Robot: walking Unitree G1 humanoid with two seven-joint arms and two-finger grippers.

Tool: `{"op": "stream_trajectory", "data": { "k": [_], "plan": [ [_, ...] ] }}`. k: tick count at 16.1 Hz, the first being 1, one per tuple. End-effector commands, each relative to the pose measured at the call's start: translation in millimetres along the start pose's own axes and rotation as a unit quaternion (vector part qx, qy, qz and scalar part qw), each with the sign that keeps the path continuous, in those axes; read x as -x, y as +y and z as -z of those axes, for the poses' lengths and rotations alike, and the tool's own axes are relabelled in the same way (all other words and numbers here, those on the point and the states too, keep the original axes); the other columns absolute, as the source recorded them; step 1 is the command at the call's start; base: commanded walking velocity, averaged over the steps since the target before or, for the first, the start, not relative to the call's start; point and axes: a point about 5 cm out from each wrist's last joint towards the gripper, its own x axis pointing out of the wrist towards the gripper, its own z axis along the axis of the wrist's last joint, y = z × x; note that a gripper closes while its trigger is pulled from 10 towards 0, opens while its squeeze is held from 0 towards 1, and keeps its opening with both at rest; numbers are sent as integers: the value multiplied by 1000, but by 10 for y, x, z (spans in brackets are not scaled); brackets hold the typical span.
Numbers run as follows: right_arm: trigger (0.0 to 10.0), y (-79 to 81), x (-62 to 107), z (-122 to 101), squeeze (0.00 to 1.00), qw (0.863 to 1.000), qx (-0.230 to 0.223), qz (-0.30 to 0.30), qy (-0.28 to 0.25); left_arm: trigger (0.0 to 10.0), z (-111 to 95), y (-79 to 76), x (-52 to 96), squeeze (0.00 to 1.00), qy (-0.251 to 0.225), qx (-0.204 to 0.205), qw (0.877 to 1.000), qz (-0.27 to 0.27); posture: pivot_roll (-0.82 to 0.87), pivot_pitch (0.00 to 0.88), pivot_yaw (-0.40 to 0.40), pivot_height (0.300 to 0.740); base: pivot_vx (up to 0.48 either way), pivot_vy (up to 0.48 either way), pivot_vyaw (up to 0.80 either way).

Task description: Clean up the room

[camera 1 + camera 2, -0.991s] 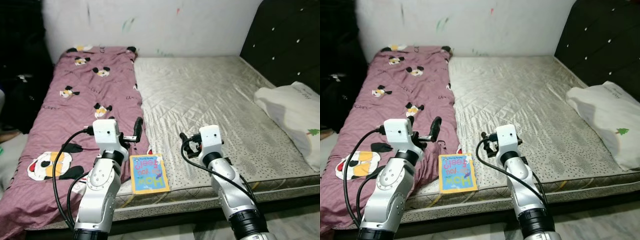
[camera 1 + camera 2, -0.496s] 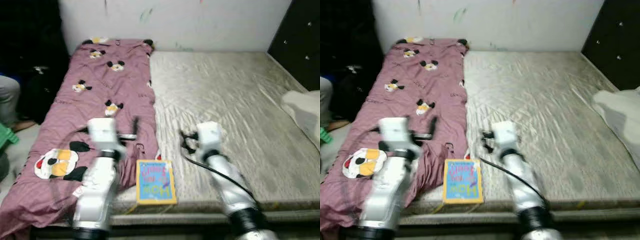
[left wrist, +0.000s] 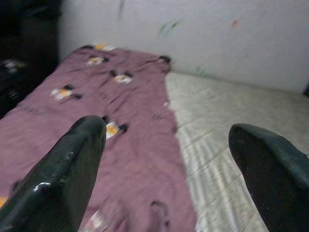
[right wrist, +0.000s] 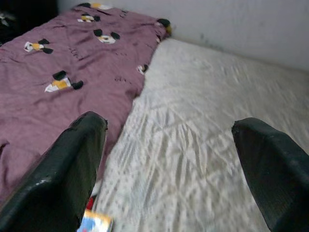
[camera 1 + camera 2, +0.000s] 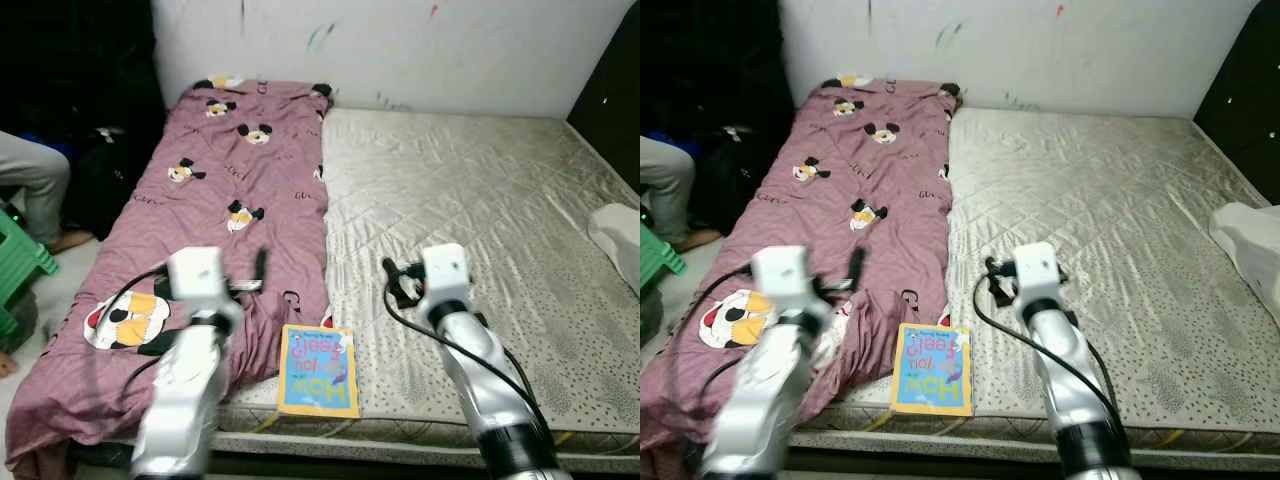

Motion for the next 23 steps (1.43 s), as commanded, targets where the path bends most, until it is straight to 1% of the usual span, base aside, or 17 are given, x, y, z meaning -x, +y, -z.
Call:
{"op": "stream_trajectory", "data": {
  "k": [1, 2, 4, 5, 6, 7, 8, 10, 11, 12, 13, 14, 17, 20, 23],
  "plan": [
    [10000, -112, 66, -6, 0, 1000, -6, 18, 4, 10000, -73, 98, 39, 0, -15, -7, 1000, -10, -4, 3, -20, 740, 0, 0, -800],
    [10000, -142, 114, 4, 0, 1000, -4, 25, 5, 10000, -72, 152, 77, 0, -23, -21, 999, -12, -3, 2, -18, 740, 0, 0, -800],
    [10000, -177, 196, 25, 0, 999, -4, 34, 7, 10000, -38, 225, 138, 0, -19, -28, 999, -27, -6, 1, -19, 740, 0, 0, -800],
    [10000, -206, 246, 26, 0, 999, -2, 38, 9, 10000, -35, 245, 146, 0, -18, -40, 999, -30, -8, 2, -23, 740, 0, 0, -800],
    [10000, -217, 292, 30, 0, 999, 2, 31, 13, 10000, -42, 230, 136, 0, -16, -25, 999, -28, -11, 7, -25, 740, 0, 0, -800],
    [10000, -226, 311, 38, 0, 1000, 6, 25, 18, 10000, -56, 214, 130, 0, -17, -28, 999, -27, -9, 16, -24, 740, 0, 0, -800],
    [10000, -246, 320, 61, 0, 999, 10, 23, 27, 10000, -57, 185, 114, 0, -18, -23, 999, -26, -8, 20, -24, 740, 0, 0, -800],
    [10000, -265, 310, 63, 0, 999, 6, 32, 34, 10000, -63, 157, 121, 0, -19, -23, 999, -29, -9, 29, -26, 740, 0, 0, -800],
    [10000, -250, 308, 57, 0, 999, 2, 31, 35, 10000, -35, 155, 125, 0, -9, -26, 999, -33, -9, 29, -26, 740, 0, 0, -800],
    [10000, -220, 312, 72, 0, 999, -2, 31, 41, 10000, -3, 138, 139, 0, 1, -20, 999, -30, -12, 31, -25, 740, 0, 0, -800],
    [10000, -212, 313, 76, 0, 999, -1, 30, 41, 10000, 4, 128, 143, 0, 1, -20, 999, -28, -9, 27, -26, 740, 0, 0, -800],
    [10000, -191, 309, 72, 0, 999, -11, 24, 37, 10000, 40, 91, 150, 0, 8, -18, 1000, -21, -12, 20, -23, 740, 0, 0, 0],
    [10000, -168, 289, 41, 0, 999, -27, 21, 34, 10000, 22, 65, 122, 0, 6, -16, 1000, -18, -15, 24, -21, 740, 0, 0, 0],
    [10000, -98, 283, -9, 0, 999, -24, 0, 25, 10000, -16, 62, 108, 0, -1, -18, 1000, -23, -10, 54, -32, 740, 0, 0, 0],
    [10000, -64, 286, -31, 0, 999, -30, -20, 22, 10000, -15, 96, 160, 0, 0, -21, 999, -30, -7, 77, -45, 740, 0, 0, 0]
  ]
}}
